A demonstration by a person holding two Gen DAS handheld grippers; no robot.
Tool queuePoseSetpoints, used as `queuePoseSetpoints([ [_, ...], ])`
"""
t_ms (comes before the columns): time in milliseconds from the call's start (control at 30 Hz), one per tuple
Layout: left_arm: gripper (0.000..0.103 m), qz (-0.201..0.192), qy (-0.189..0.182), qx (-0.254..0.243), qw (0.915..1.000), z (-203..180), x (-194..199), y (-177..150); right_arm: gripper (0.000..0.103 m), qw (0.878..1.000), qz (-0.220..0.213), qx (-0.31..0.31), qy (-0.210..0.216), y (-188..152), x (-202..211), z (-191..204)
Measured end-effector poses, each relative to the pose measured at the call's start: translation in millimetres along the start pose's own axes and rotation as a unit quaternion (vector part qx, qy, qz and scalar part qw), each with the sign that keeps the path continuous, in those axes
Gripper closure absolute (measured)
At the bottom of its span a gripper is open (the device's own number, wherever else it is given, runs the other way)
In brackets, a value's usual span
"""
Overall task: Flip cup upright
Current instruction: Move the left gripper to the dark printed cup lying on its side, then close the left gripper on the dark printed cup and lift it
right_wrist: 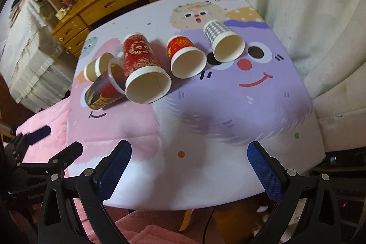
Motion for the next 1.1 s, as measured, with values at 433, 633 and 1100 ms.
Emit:
queuePoseSetpoints([
  [433,0.003,-0.001,-0.024,-0.199,0.9797,-1,-73,48,0.000,0.997,0.048,-0.035,-0.041,11,-45,20],
  [633,0.003,-0.023,-0.028,-0.254,0.9666,-6,-95,66,0.000,0.995,0.071,-0.041,-0.062,4,-53,26],
  [1100,0.012,0.008,-0.041,-0.293,0.9551,-16,-139,56,0.000,0.989,0.098,-0.063,-0.095,-5,-54,10],
])
Point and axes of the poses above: each gripper's, at about its wrist camera, not at the fingertips, and x roughly against the way its jaws point, z to its left, y to its top, the point moved 7 cm from there along -x, roughly the way its jaws point, and after that the axes turned 3 degrees about x, right-handed, at the moved point
